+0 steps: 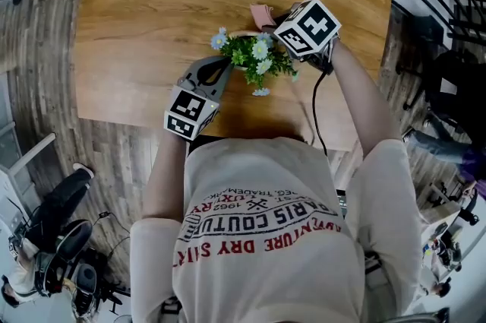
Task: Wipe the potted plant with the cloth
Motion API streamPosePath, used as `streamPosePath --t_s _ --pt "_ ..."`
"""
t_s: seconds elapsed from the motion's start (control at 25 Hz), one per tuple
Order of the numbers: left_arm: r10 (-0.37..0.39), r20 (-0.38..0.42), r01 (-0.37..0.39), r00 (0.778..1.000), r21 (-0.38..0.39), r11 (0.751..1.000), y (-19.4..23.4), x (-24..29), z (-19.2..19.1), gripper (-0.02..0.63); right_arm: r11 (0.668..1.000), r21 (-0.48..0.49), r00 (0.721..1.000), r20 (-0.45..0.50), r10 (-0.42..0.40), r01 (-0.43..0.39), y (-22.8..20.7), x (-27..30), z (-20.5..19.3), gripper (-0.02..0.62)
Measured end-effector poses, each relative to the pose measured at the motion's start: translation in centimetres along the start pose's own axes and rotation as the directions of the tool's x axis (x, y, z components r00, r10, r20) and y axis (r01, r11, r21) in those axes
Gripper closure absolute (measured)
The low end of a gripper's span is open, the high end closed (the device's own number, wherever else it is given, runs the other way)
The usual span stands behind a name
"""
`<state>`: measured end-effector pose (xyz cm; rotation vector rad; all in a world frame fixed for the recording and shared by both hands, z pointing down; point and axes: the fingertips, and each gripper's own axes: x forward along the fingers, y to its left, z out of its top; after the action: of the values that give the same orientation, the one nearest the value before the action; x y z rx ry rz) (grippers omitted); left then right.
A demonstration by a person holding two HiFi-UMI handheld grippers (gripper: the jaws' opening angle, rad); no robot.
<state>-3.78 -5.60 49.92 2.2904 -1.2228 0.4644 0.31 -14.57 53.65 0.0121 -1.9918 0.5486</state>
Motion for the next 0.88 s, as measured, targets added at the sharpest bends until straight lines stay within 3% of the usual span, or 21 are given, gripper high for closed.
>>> streamPosePath --t_s 0.36,0.76,0.88 --pt "-0.010 0.022 0.010 1.000 -0.023 1.000 0.0 -0.1 0.1 0.591 0.997 -0.069 0.994 -0.108 0.016 -0.024 1.2 1.0 3.0 0.560" --pt "-0.008 0.038 0.009 0.999 -0.030 0.999 -0.2 -0.3 -0.2 0.591 0.980 -0.141 0.974 -0.200 0.110 -0.140 5.3 3.2 5.8 0.560" --pt "-0.017 0.032 0.018 0.999 -0.028 0.999 -0.3 -0.3 0.0 0.591 0.974 -0.188 0.971 -0.225 0.082 -0.126 5.8 3.5 6.0 0.560"
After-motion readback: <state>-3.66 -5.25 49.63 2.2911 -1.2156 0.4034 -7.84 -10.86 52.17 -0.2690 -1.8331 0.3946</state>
